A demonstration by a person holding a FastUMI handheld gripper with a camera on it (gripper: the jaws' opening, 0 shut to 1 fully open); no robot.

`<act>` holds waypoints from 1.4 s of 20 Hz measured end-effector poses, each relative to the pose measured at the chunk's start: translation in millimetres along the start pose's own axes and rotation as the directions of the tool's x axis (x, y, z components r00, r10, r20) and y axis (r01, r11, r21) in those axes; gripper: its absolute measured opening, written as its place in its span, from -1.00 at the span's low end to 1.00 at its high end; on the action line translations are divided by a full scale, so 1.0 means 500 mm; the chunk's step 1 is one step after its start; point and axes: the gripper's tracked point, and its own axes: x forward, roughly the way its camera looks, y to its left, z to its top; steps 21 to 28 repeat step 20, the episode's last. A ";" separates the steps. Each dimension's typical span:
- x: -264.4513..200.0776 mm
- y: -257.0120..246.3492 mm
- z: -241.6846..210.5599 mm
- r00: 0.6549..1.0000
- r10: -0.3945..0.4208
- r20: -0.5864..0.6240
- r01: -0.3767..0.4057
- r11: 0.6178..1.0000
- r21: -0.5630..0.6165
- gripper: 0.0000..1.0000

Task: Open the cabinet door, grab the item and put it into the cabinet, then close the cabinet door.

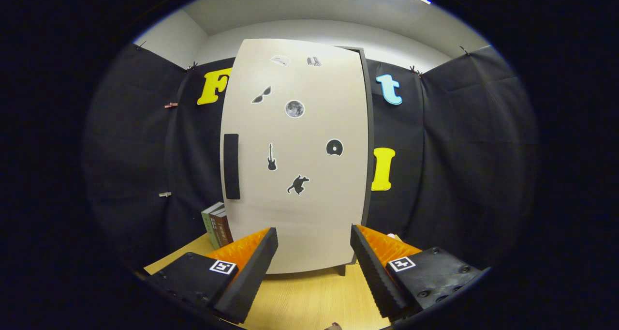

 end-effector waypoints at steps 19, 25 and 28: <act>0.025 0.032 0.029 0.999 0.032 0.038 -0.031 0.999 -0.018 0.95; 0.024 0.034 0.029 0.999 0.032 0.040 -0.031 0.999 -0.024 0.95; 0.024 0.034 0.029 0.999 0.032 0.040 -0.031 0.999 -0.024 0.95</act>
